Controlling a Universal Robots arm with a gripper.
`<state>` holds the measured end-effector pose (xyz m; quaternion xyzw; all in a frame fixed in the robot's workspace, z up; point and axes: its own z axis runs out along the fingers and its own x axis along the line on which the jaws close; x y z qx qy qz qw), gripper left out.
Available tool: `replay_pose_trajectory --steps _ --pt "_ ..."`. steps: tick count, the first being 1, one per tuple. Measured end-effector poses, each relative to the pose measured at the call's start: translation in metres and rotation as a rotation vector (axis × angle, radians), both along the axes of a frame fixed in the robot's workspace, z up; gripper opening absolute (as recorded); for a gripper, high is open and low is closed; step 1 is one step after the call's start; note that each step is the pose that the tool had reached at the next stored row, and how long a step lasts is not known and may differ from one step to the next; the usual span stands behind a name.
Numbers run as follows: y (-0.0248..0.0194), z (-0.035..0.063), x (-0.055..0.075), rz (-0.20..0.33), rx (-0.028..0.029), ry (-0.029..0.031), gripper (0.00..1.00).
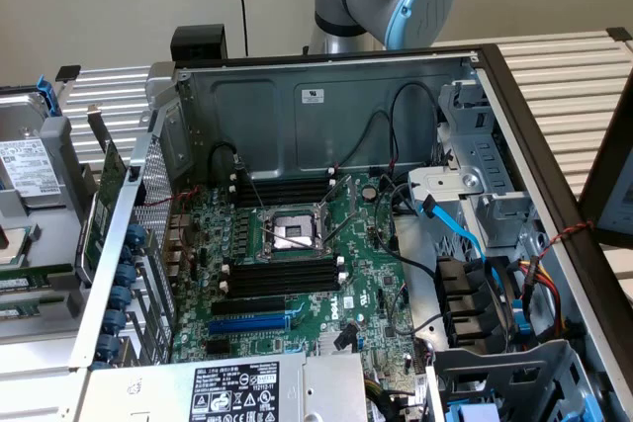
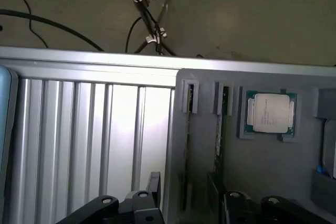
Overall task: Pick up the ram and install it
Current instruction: 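Pick up the ram and move it above insertion slot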
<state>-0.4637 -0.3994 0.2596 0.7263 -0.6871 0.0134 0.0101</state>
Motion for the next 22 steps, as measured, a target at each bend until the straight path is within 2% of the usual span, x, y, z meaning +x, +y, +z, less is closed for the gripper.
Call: replay_pose_trajectory --steps 7,17,22 --pt "-0.0001 -0.0127 0.006 0.002 0.0000 0.0001 0.48" --pt "-0.0001 -0.0311 0.006 0.006 0.0003 0.0007 0.48" --pt "-0.0001 -0.0402 0.006 0.006 0.0003 0.0048 0.48"
